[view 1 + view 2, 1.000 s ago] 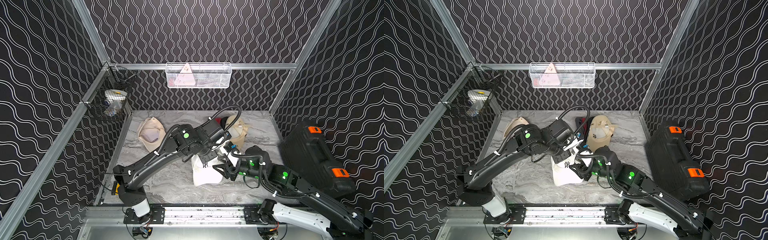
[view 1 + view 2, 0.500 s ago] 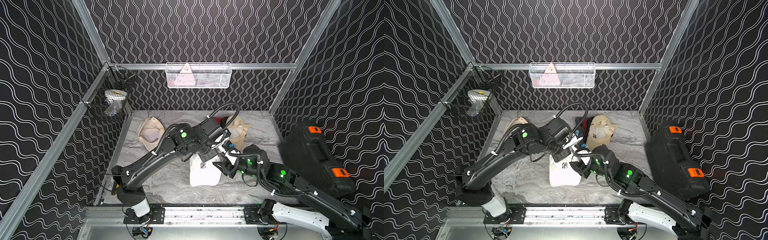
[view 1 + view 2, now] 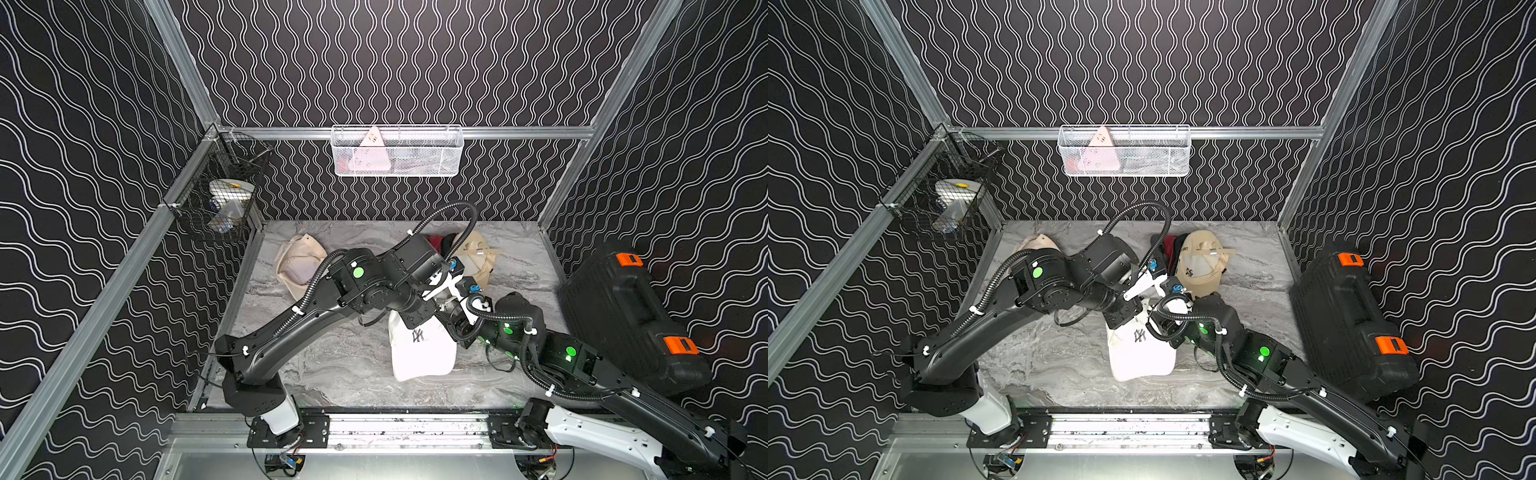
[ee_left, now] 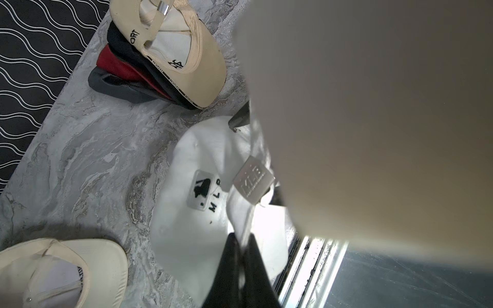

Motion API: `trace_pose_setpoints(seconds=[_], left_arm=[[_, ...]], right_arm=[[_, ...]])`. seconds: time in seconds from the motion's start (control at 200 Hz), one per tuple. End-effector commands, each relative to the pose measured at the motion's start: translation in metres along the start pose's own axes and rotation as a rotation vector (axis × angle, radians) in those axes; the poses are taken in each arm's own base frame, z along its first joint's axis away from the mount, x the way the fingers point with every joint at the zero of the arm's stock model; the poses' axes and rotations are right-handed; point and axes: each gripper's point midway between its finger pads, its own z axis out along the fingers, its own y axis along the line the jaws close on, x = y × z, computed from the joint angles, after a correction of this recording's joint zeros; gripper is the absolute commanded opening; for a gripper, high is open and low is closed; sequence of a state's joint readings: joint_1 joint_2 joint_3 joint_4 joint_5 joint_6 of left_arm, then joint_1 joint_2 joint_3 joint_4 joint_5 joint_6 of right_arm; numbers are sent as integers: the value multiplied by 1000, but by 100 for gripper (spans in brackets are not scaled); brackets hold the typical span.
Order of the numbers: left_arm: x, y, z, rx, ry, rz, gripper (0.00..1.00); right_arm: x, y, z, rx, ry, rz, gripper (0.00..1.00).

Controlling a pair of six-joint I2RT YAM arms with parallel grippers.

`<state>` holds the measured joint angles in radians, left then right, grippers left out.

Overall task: Open the adjustable buckle of the baseball cap
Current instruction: Pull the adjustable strap on the baseball cap.

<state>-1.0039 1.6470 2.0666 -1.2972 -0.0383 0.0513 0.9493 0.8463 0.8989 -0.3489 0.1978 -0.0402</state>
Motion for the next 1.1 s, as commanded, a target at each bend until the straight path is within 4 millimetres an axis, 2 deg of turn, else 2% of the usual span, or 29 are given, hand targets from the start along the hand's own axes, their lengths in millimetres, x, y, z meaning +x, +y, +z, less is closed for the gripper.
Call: trace_pose_setpoints(seconds=[0.0, 0.46, 0.715, 1.096], left_arm=[[5, -23, -1, 101, 17, 36, 0], [11, -38, 9, 141, 30, 45, 0], [16, -45, 17, 141, 41, 54, 0], [27, -61, 24, 151, 58, 67, 0]], right_arm=[[-24, -7, 0, 42, -105, 46, 51], [-32, 0, -10, -15, -178, 119, 18], [-44, -3, -26, -35, -276, 228, 14], [-55, -30, -44, 76, -379, 351, 8]])
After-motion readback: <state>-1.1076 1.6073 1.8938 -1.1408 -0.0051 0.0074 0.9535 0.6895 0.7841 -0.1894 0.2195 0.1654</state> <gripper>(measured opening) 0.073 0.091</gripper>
